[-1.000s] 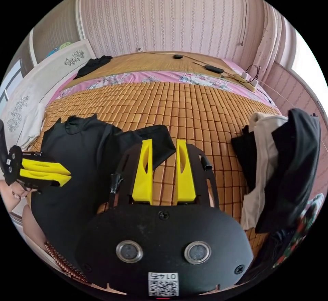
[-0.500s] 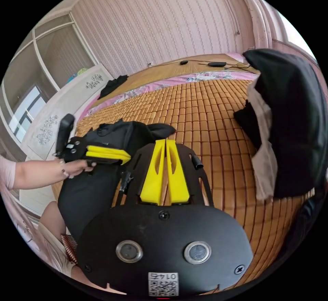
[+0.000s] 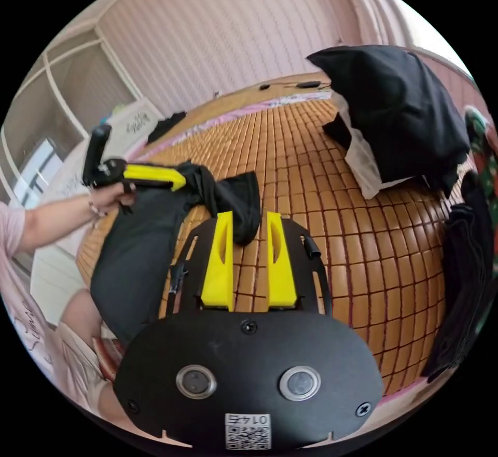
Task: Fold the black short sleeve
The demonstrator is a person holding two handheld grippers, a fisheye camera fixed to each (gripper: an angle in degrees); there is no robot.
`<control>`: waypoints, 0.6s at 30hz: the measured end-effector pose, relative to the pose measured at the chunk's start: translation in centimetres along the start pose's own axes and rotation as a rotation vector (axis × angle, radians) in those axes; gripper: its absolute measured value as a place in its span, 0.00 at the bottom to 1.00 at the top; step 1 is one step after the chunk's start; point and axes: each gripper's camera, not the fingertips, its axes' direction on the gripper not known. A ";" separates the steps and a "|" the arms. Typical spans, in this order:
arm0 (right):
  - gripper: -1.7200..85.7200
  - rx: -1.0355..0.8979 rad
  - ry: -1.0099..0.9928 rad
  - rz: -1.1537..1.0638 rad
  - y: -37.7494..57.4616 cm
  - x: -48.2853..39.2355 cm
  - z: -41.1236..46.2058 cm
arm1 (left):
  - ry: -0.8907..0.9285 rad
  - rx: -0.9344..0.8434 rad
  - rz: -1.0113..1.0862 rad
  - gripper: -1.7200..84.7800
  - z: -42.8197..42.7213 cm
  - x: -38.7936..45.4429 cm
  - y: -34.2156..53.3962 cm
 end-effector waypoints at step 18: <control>0.02 0.256 -0.305 -0.165 -1.0 4.8 -2.4 | -0.019 -0.095 -0.161 0.01 5.5 -4.4 -8.3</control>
